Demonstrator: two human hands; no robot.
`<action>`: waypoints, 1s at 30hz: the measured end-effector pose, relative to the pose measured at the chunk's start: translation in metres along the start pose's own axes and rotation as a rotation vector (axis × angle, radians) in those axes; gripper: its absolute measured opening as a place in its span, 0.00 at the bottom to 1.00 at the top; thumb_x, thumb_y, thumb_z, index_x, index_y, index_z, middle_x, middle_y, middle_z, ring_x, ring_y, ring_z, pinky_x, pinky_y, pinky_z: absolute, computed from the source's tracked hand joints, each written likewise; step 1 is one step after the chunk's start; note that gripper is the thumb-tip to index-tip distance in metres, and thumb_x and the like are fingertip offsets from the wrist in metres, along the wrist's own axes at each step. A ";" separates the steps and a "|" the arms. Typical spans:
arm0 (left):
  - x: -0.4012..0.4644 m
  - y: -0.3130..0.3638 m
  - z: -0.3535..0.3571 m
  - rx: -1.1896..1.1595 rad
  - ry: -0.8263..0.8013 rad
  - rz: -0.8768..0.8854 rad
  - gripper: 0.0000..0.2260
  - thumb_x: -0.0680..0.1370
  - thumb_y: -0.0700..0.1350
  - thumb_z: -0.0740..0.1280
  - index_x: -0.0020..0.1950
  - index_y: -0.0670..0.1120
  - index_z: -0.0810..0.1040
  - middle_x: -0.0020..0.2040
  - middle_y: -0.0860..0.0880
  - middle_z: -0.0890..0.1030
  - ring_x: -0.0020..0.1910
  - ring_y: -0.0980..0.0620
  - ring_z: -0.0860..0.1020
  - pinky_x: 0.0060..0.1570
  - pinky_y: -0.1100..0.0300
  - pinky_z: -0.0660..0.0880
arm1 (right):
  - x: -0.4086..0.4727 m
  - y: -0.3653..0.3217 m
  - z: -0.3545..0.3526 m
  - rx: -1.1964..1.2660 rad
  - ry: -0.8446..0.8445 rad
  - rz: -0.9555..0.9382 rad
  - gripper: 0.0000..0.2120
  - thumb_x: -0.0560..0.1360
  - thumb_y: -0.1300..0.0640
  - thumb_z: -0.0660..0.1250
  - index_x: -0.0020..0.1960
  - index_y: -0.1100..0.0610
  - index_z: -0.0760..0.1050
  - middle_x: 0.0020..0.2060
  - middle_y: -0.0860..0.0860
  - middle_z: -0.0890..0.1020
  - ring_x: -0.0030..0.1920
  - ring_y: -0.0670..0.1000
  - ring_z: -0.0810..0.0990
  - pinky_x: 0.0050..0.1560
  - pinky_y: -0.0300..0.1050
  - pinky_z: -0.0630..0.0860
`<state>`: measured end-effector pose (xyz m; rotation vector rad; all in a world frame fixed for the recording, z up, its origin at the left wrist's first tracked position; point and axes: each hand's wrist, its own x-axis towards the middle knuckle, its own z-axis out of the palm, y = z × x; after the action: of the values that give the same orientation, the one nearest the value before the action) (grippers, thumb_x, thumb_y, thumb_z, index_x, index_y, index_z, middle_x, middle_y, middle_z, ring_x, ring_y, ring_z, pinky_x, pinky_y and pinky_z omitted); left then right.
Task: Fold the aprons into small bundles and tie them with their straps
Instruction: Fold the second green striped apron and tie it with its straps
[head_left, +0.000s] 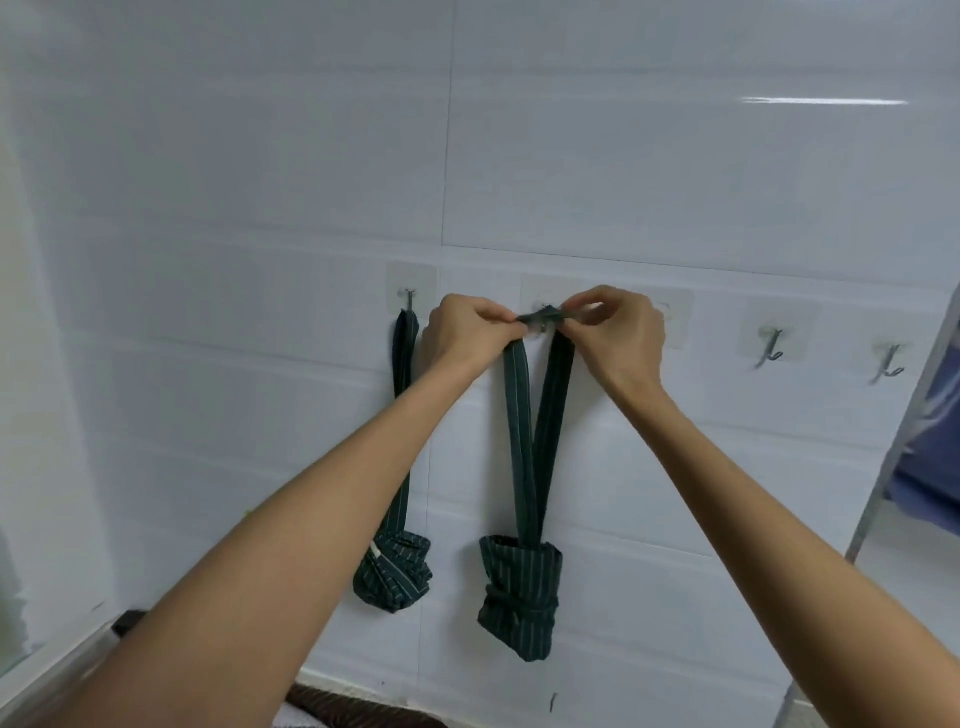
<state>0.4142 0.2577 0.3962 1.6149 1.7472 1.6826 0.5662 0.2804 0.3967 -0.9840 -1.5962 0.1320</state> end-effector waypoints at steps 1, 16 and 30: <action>0.000 -0.001 0.001 -0.001 0.032 0.029 0.06 0.65 0.52 0.76 0.37 0.57 0.80 0.37 0.60 0.82 0.41 0.61 0.80 0.42 0.64 0.75 | -0.004 0.002 0.002 -0.091 0.027 -0.084 0.06 0.69 0.59 0.71 0.45 0.50 0.81 0.38 0.47 0.81 0.36 0.45 0.79 0.35 0.38 0.73; -0.059 -0.076 0.000 0.210 -0.251 0.175 0.08 0.75 0.45 0.68 0.52 0.53 0.83 0.48 0.57 0.83 0.45 0.61 0.81 0.50 0.61 0.77 | -0.091 0.050 0.005 -0.143 -0.138 -0.101 0.13 0.79 0.47 0.60 0.61 0.46 0.75 0.39 0.42 0.80 0.36 0.42 0.79 0.38 0.42 0.75; -0.128 -0.179 0.031 0.509 -0.672 0.030 0.17 0.72 0.58 0.69 0.58 0.54 0.74 0.58 0.53 0.79 0.55 0.51 0.77 0.53 0.53 0.74 | -0.258 0.142 0.043 0.116 -0.531 0.346 0.26 0.73 0.57 0.69 0.65 0.44 0.62 0.53 0.44 0.78 0.49 0.45 0.80 0.50 0.50 0.79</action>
<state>0.3913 0.2218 0.1783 2.0816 1.8358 0.5690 0.5883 0.2223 0.1060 -1.1893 -1.8484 0.7696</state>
